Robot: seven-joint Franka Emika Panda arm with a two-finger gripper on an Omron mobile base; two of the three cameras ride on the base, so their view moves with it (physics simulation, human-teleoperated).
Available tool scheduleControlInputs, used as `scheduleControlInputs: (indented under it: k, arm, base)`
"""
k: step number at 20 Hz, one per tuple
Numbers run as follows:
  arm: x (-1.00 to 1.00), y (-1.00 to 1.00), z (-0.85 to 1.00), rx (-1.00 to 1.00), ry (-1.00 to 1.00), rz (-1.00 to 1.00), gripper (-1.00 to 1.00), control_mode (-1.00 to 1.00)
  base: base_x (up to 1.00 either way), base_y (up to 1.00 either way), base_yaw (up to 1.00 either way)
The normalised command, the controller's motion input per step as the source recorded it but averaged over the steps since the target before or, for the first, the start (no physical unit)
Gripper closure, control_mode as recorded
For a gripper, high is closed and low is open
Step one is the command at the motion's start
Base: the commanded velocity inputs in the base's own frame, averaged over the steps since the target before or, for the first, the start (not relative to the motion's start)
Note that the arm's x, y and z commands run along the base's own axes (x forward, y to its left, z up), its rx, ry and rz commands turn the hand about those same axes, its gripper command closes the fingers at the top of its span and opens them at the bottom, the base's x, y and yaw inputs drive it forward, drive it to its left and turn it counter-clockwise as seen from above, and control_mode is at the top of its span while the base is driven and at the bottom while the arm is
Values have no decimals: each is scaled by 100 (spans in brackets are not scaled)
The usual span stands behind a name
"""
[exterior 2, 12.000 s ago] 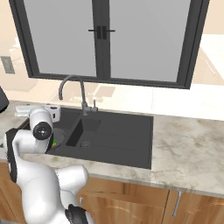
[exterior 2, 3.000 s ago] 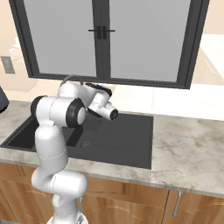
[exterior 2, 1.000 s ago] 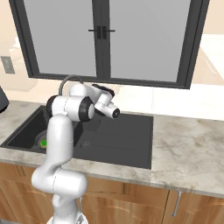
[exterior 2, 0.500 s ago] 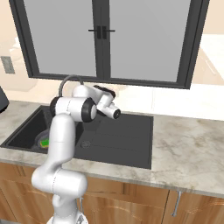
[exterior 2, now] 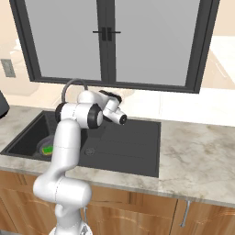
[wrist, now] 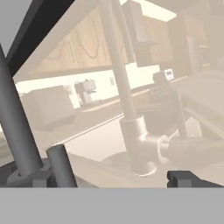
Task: Pick the pan and sponge and place them into the sink. Then turn on the water.
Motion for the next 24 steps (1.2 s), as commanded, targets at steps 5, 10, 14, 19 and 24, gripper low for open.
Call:
scheduleControlInputs:
  k: [5,10,14,19,24]
  arm:
    - [17,2,0,0,0,0,-100,-100]
    - [14,3,-3,0,0,0,-100,-100]
    - [11,-2,-14,0,0,0,-100,-100]
    - [14,0,-9,0,0,0,-100,-100]
    - [17,6,-8,0,0,0,-100,-100]
  base:
    - [0,0,0]
    - [0,0,0]
    - [0,0,0]
    - [0,0,0]
    - [0,0,0]
